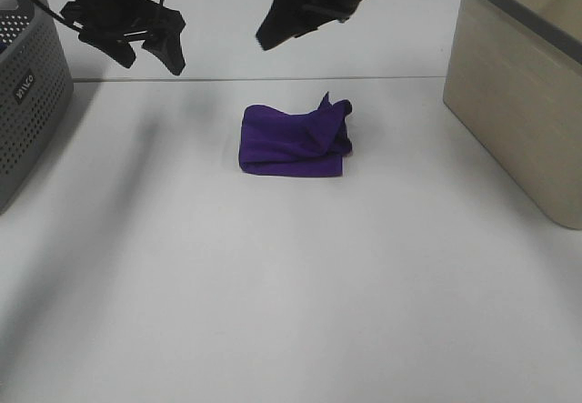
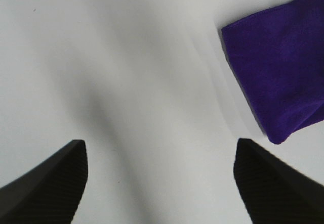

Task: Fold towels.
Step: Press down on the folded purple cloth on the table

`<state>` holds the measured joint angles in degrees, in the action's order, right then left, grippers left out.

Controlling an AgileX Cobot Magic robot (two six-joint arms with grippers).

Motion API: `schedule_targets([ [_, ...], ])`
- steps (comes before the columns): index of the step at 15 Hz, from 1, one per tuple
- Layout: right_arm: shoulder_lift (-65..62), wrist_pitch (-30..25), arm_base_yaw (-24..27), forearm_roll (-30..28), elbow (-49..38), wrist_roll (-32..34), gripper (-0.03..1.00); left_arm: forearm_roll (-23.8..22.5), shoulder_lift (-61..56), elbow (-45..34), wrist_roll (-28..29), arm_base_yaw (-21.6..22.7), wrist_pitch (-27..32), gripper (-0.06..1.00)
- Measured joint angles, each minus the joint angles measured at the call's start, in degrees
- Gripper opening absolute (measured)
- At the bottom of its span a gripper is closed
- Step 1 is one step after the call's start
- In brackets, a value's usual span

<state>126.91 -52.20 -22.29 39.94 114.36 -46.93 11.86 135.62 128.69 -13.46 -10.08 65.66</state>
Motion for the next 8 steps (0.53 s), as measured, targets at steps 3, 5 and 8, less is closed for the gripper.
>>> schedule_targets([
  [3,5.39,3.78,-2.46,-0.29,0.34,-3.95,0.67,1.43,0.0,0.0,-0.97,0.0,0.52,0.73],
  [5,7.91,5.44,-2.29,-2.52,0.34,-4.47,0.67,2.01,0.0,0.0,-0.97,0.0,0.57,0.73],
  [8,12.26,8.77,-1.89,-5.1,0.34,-6.19,0.65,2.18,0.0,0.0,-1.15,0.0,0.63,0.73],
])
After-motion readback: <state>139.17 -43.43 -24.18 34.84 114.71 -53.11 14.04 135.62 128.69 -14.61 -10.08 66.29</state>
